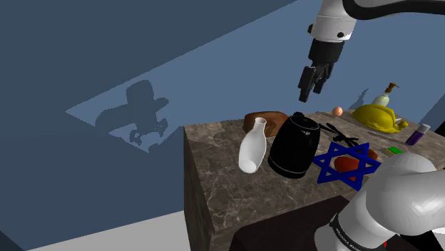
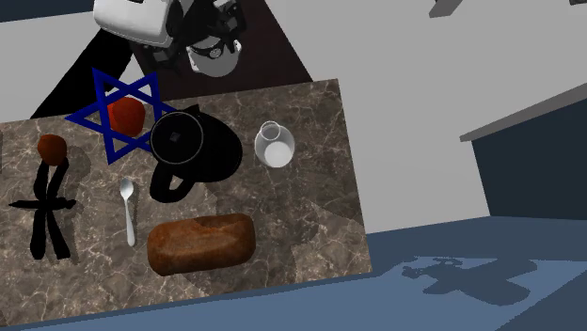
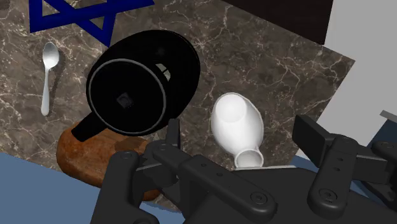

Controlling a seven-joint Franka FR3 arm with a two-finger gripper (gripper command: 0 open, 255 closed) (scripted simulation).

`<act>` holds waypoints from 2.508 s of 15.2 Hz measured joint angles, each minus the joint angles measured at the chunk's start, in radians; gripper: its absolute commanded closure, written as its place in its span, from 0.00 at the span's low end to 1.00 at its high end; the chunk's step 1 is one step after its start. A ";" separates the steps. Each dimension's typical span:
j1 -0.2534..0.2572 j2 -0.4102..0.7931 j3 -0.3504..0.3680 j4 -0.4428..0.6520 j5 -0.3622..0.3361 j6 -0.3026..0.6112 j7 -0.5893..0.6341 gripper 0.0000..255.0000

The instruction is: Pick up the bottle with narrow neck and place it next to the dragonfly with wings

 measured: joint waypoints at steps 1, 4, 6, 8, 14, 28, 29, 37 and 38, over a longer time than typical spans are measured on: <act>0.000 0.000 0.000 0.000 0.000 0.000 0.000 0.00; 0.001 0.040 0.010 -0.033 0.019 0.072 0.033 0.00; 0.000 0.081 0.015 -0.054 0.033 0.136 0.058 0.00; 0.001 0.132 0.022 -0.068 0.049 0.203 0.084 0.00; 0.005 0.306 0.046 -0.074 0.092 0.392 0.160 0.00; 0.005 0.412 0.053 -0.144 0.106 0.575 0.184 0.00; 0.005 0.413 0.053 -0.145 0.106 0.575 0.184 0.00; 0.005 0.413 0.053 -0.144 0.106 0.575 0.185 1.00; 0.005 0.413 0.053 -0.144 0.106 0.575 0.185 1.00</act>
